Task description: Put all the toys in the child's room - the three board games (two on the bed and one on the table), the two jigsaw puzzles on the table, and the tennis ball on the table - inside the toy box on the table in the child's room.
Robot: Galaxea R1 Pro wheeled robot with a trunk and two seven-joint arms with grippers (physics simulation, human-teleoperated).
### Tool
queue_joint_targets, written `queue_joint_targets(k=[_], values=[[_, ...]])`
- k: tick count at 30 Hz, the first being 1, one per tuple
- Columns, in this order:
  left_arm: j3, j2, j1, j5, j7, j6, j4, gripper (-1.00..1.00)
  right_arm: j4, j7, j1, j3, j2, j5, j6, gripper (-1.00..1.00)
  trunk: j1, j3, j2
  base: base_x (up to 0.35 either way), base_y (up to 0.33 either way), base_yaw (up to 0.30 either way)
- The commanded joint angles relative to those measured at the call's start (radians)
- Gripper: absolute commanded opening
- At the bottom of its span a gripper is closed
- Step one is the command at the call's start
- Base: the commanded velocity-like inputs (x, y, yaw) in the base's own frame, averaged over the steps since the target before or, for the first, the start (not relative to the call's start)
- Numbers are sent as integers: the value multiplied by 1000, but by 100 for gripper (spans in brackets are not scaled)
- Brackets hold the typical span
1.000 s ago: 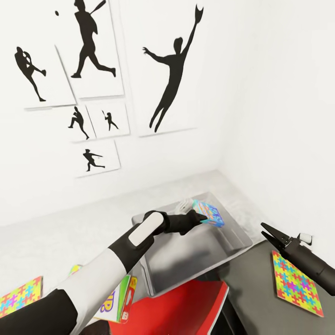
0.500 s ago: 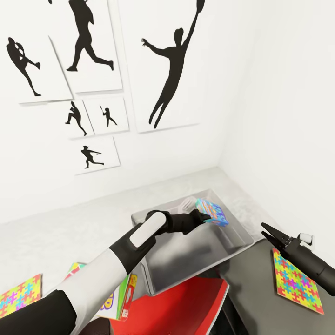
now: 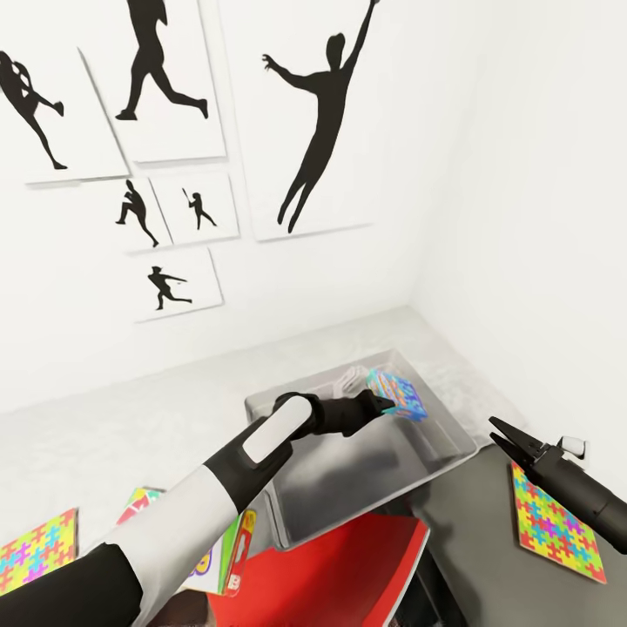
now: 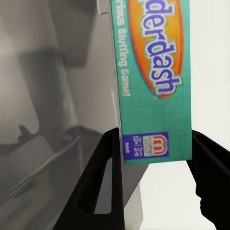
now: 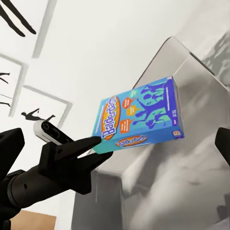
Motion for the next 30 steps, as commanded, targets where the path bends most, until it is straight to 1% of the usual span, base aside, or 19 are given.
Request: queue_joint_targets(k=[1, 25, 30], values=[[-1, 0, -1, 11, 9, -2, -2, -100, 0, 4, -1, -1, 0, 2, 4, 100, 0, -3, -2, 0, 0, 0], [-2, 0, -1, 11, 9, -10, -31, -100, 0, 4, -1, -2, 0, 3, 4, 100, 0, -43, -2, 0, 0, 0], [-2, 0, -1, 11, 9, -10, -32, -100, 0, 7, -1, -4, 0, 2, 3, 100, 0, -47, -2, 0, 0, 0]])
